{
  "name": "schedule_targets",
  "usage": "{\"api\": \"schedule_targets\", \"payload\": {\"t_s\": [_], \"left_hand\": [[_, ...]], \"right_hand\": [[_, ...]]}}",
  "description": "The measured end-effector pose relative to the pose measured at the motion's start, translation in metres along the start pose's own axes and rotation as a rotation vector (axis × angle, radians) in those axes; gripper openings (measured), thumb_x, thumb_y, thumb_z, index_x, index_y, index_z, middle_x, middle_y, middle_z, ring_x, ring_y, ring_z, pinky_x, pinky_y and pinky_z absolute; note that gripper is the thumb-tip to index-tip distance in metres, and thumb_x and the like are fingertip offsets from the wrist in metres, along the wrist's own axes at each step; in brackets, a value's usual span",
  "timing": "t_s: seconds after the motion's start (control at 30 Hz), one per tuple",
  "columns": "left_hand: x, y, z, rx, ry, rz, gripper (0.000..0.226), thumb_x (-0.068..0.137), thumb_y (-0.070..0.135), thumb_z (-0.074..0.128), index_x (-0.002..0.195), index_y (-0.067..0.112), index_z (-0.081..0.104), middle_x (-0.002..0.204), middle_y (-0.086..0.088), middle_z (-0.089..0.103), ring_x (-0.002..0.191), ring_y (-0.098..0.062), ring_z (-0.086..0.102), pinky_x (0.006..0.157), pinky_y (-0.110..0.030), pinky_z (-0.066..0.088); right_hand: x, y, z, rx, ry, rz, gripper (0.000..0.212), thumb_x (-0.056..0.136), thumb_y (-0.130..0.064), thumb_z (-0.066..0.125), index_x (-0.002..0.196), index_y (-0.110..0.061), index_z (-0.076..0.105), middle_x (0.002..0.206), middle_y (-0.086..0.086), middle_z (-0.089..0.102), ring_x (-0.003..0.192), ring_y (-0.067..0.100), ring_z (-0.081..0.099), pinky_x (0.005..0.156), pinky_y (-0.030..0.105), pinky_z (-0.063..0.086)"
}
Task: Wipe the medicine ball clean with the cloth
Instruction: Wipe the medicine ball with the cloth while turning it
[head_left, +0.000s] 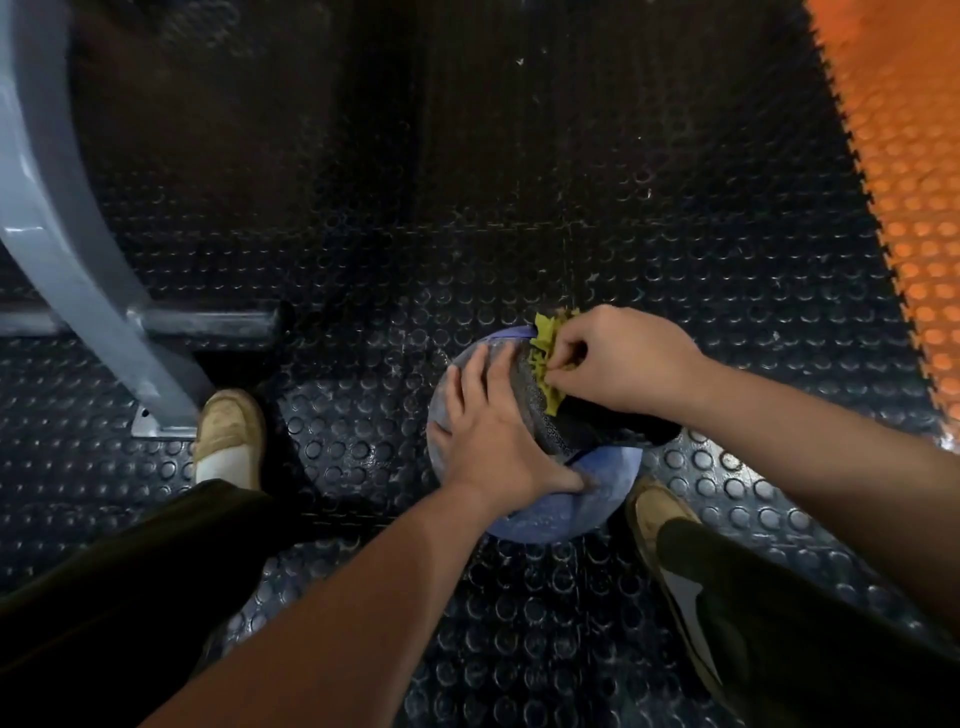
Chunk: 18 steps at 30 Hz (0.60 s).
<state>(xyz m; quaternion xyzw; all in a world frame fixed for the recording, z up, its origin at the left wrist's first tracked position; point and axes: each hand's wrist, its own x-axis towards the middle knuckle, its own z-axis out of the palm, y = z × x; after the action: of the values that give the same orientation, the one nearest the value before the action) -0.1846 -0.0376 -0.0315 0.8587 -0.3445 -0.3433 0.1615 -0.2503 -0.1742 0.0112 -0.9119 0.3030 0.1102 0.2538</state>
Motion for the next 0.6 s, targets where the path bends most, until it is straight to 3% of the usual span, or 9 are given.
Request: {"api": "schedule_targets", "payload": {"t_s": [0.13, 0.27, 0.33, 0.43, 0.6], "left_hand": [[-0.001, 0.0, 0.002, 0.018, 0.006, -0.008, 0.143, 0.049, 0.057, 0.089, 0.151, 0.034, -0.008, 0.156, 0.017, -0.016, 0.146, -0.019, -0.019, 0.114, -0.066, 0.01], [-0.003, 0.0, 0.002, 0.035, -0.003, -0.007, 0.145, 0.048, 0.058, 0.089, 0.151, 0.032, -0.01, 0.155, 0.018, -0.018, 0.146, -0.019, -0.02, 0.114, -0.066, 0.009], [-0.002, -0.003, -0.001, 0.034, -0.009, -0.006, 0.145, 0.048, 0.059, 0.089, 0.151, 0.033, -0.009, 0.154, 0.02, -0.017, 0.146, -0.017, -0.019, 0.115, -0.064, 0.009], [0.0, -0.011, -0.005, 0.013, -0.009, 0.022, 0.148, 0.044, 0.059, 0.089, 0.15, 0.035, -0.01, 0.152, 0.024, -0.018, 0.145, -0.014, -0.018, 0.117, -0.06, 0.008], [-0.002, -0.023, -0.004, -0.008, 0.01, 0.05, 0.152, 0.044, 0.056, 0.091, 0.151, 0.03, -0.013, 0.157, 0.011, -0.021, 0.146, -0.018, -0.019, 0.119, -0.054, 0.001]], "right_hand": [[0.015, -0.001, 0.0, 0.021, 0.071, -0.021, 0.004, 0.086, -0.036, 0.062, 0.084, -0.033, 0.063, 0.093, -0.015, 0.062, 0.088, 0.009, 0.055, 0.069, 0.026, 0.04], [0.047, -0.014, 0.006, -0.158, 0.126, -0.041, 0.015, 0.091, -0.029, 0.054, 0.097, -0.027, 0.068, 0.102, -0.002, 0.067, 0.098, 0.021, 0.06, 0.071, 0.029, 0.043], [0.049, -0.015, 0.004, -0.133, 0.092, -0.03, 0.016, 0.092, -0.029, 0.054, 0.099, -0.028, 0.068, 0.104, -0.003, 0.067, 0.099, 0.019, 0.059, 0.07, 0.028, 0.041], [0.022, -0.011, 0.004, -0.09, 0.075, -0.082, 0.015, 0.091, -0.032, 0.053, 0.097, -0.032, 0.067, 0.104, -0.008, 0.066, 0.099, 0.016, 0.059, 0.075, 0.028, 0.044], [-0.031, -0.017, 0.017, -0.122, 0.091, -0.194, 0.02, 0.093, -0.032, 0.046, 0.098, -0.031, 0.066, 0.104, -0.011, 0.062, 0.095, 0.012, 0.058, 0.077, 0.03, 0.049]]}}
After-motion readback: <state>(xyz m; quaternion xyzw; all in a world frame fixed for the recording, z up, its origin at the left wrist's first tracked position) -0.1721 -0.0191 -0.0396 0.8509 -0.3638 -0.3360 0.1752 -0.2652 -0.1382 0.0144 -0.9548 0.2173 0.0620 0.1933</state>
